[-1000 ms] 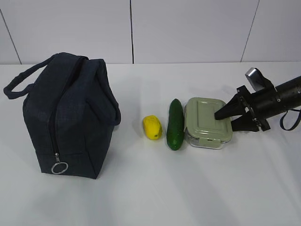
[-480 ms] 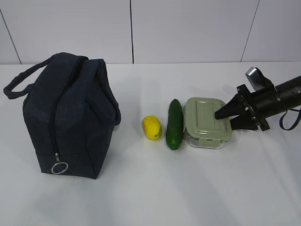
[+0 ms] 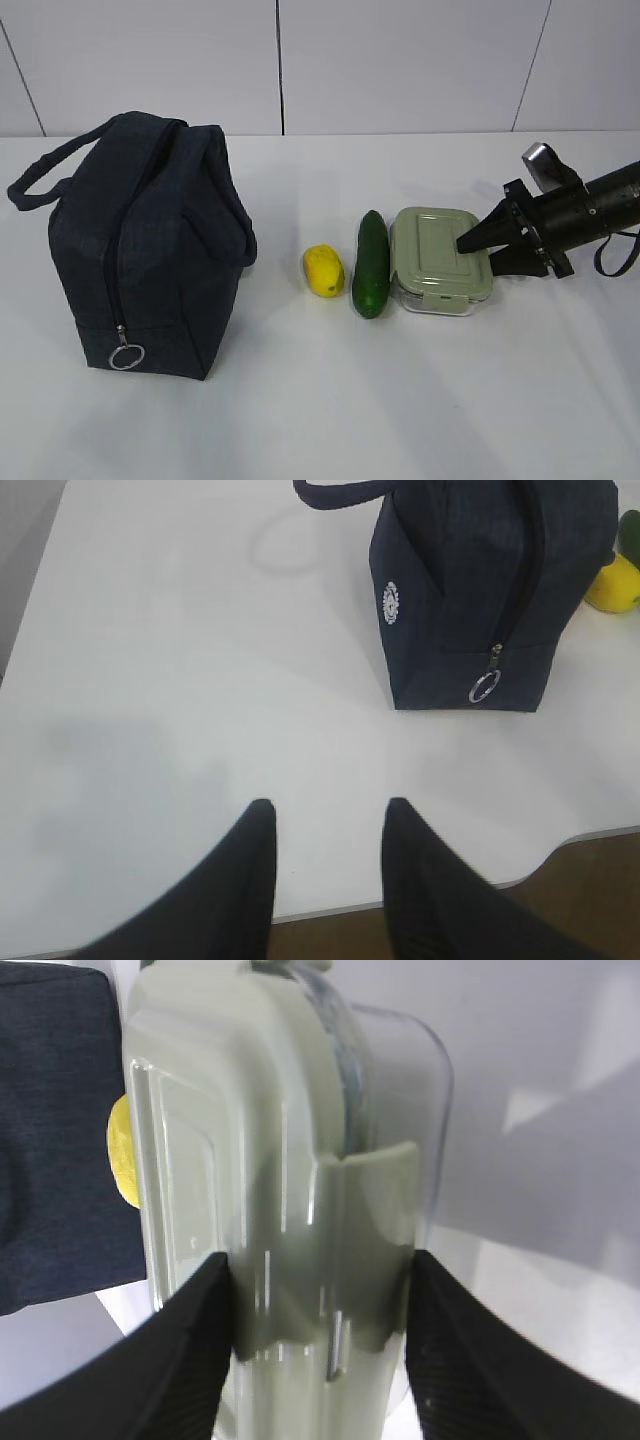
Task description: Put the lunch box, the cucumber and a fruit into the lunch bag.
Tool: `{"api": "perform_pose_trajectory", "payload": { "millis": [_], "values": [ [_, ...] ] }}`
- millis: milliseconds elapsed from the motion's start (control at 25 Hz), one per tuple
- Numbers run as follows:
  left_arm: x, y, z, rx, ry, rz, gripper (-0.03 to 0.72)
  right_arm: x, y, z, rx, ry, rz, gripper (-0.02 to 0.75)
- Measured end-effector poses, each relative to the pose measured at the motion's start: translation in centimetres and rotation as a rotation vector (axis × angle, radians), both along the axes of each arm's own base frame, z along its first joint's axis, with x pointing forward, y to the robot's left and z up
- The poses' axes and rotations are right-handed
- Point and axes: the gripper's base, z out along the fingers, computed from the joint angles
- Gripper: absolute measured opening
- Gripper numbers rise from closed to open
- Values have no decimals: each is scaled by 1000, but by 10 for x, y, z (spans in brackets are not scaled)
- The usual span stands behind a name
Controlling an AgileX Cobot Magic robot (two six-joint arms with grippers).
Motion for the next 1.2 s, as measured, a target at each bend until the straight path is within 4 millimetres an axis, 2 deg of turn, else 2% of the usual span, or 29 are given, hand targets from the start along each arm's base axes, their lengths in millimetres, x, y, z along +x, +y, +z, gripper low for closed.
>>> {"api": "perform_pose_trajectory", "payload": {
  "millis": [280, 520, 1200],
  "values": [
    [0, 0, 0, 0, 0, 0, 238, 0, 0, 0, 0, 0, 0, 389],
    [0, 0, 0, 0, 0, 0, 238, 0, 0, 0, 1, 0, -1, 357],
    [0, 0, 0, 0, 0, 0, 239, 0, 0, 0, 5, 17, -14, 355]
  ]
}}
